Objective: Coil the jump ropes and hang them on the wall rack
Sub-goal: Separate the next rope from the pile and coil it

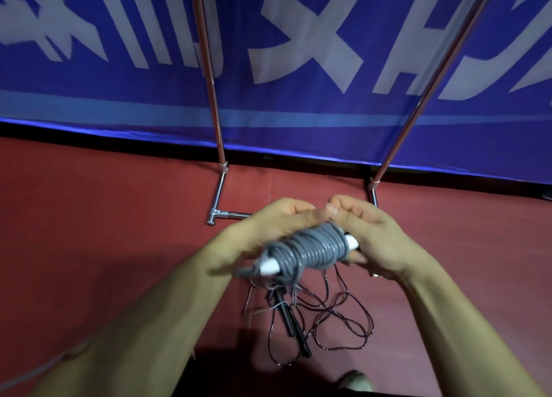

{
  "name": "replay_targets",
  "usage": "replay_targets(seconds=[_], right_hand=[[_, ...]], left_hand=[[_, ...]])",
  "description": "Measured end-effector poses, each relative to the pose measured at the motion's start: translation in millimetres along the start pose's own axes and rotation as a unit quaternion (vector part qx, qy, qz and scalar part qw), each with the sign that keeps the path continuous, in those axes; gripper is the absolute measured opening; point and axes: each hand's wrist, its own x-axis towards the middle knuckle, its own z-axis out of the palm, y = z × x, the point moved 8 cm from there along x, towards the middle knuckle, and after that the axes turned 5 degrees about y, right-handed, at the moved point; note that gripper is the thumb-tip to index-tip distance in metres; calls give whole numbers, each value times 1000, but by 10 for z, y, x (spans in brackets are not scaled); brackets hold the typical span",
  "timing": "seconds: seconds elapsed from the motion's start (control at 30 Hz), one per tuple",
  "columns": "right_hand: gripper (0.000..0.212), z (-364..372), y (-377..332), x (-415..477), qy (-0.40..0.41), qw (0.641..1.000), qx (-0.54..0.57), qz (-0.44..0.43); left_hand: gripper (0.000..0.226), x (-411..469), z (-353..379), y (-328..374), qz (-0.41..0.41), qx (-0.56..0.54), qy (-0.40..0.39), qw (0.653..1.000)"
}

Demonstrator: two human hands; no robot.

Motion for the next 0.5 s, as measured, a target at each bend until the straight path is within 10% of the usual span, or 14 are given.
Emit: replay_targets(seconds=[0.07, 0.23, 0.5], right_hand=[[20, -85, -65, 31, 47, 996, 70, -25], [22, -571, -32, 50, 320, 941, 74, -79], [26, -651, -39, -162, 475, 793, -335, -181]], left_hand=[[12, 35, 29, -111, -22, -102, 9, 994], [34, 98, 332, -230, -90, -94, 126, 983], [28, 90, 523, -326, -111, 64, 136, 982]])
